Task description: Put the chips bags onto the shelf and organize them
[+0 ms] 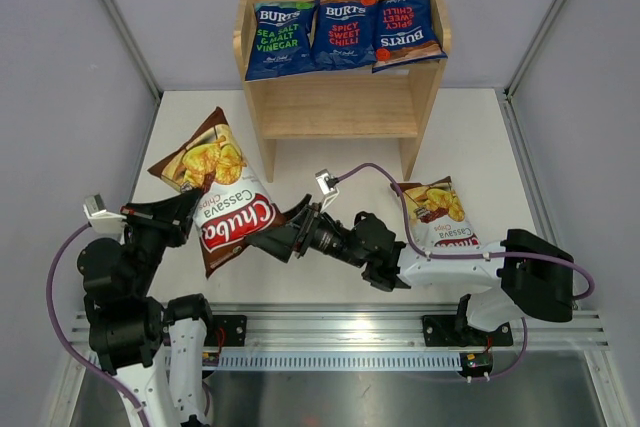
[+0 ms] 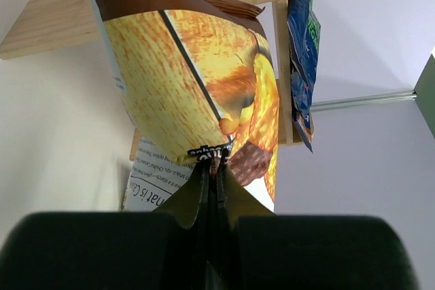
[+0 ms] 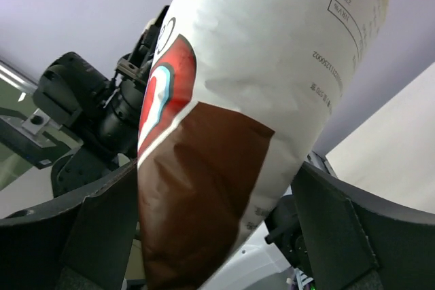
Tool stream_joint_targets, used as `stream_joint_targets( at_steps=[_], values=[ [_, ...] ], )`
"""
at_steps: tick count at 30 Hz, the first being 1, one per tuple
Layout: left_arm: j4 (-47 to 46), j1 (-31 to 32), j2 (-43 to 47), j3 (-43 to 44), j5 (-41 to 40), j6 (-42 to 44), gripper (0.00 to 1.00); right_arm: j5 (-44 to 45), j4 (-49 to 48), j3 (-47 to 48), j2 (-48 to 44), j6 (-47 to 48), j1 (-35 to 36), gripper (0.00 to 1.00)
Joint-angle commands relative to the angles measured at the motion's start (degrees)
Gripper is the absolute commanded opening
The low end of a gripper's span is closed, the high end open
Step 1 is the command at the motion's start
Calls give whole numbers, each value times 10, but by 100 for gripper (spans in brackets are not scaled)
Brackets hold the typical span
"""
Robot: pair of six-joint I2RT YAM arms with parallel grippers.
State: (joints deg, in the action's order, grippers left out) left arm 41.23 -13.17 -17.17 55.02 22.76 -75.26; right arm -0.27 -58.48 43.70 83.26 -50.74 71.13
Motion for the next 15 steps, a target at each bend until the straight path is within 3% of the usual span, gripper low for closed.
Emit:
stream_joint_targets(
  at_steps=[1,6,15],
  values=[
    [-27,2,-6,5,18,-11,0,-21,-75,21,-3,-16,-8,93],
    [-46,3,-9,-8,20,-17,0,-55,-94,11,-6,9,-9,95],
    [-124,9,4,-28,51,3,0,17,26,34,-23,-68,-44,100]
  ],
)
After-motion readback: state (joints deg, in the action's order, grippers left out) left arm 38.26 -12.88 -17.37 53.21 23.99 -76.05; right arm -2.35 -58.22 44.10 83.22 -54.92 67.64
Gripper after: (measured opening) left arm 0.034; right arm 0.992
